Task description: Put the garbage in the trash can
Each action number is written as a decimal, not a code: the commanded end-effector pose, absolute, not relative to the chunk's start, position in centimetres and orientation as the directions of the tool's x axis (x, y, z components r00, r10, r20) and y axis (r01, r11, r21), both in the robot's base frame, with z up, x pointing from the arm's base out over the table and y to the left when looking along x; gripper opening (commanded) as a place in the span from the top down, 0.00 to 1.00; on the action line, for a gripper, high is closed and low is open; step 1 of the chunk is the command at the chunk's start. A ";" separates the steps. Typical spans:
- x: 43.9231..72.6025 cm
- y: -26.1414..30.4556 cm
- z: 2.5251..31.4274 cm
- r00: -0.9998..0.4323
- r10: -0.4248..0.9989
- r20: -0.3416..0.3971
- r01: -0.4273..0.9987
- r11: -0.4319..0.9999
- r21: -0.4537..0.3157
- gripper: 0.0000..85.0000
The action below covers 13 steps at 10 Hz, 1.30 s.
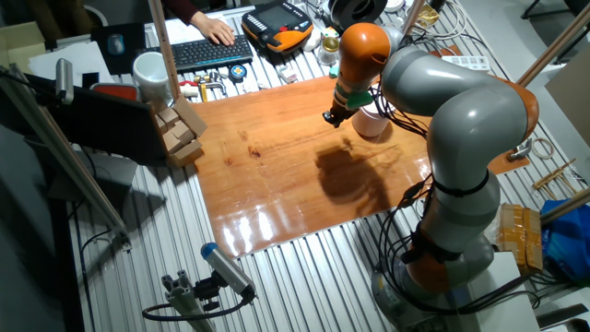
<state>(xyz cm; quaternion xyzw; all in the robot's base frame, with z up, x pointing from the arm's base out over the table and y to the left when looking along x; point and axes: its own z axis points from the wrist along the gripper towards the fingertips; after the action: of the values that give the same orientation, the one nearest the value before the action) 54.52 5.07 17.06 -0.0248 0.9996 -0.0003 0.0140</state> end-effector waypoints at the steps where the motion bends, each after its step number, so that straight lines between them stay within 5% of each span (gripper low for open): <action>1: 54.5 5.1 17.1 -0.998 -0.050 -0.028 -0.050 0.999 -0.001 1.00; 13: 54.5 5.0 17.0 -0.998 -0.053 -0.031 -0.053 0.999 0.000 1.00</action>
<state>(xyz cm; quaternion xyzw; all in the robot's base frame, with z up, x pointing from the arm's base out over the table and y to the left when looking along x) 54.50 5.03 17.04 -0.0263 0.9995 0.0000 0.0156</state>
